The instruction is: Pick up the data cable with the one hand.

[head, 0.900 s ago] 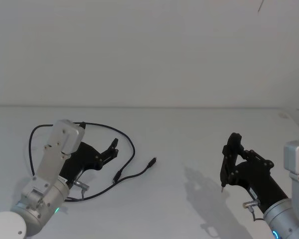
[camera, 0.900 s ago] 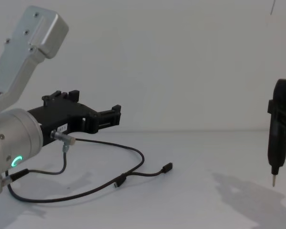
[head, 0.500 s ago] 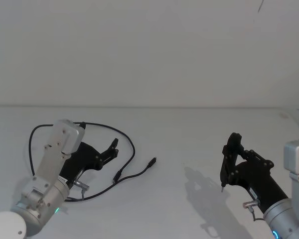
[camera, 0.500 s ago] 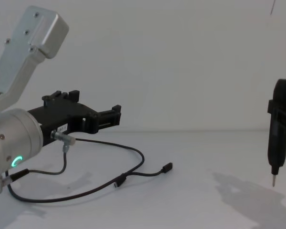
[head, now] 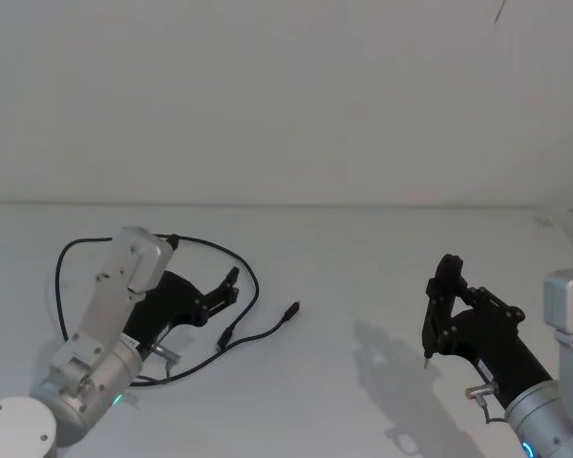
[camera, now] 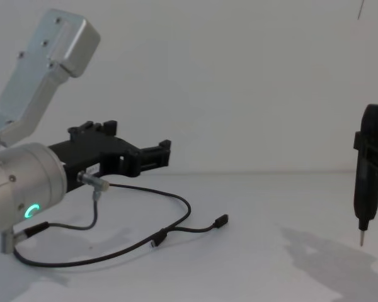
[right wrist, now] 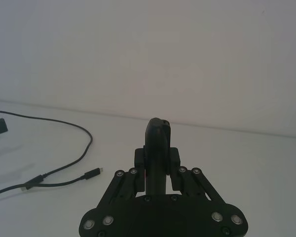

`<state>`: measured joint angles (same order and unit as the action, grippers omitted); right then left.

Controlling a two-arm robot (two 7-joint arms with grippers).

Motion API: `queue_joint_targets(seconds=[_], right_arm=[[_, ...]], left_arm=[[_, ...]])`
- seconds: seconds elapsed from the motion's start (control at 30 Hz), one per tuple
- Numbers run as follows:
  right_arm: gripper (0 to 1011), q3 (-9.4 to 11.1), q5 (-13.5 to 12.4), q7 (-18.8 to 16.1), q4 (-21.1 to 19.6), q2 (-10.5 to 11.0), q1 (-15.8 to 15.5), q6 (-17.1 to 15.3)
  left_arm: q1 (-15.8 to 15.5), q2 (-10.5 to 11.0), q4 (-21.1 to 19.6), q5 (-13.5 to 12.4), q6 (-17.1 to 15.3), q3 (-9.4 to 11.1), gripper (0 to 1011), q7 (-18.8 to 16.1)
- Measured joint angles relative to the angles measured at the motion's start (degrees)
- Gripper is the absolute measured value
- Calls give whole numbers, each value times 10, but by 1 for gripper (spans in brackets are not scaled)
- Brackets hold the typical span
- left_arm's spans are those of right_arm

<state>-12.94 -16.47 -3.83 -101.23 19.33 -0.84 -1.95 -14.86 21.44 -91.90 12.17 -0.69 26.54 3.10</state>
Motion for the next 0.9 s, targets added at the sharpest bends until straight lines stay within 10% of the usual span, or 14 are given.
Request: queue_joint_targets(seconds=[0.9], right_arm=[[279, 0, 0, 0, 0, 0, 0, 0]], left_arm=[[-94, -57, 154, 59, -82, 48, 1001, 152]])
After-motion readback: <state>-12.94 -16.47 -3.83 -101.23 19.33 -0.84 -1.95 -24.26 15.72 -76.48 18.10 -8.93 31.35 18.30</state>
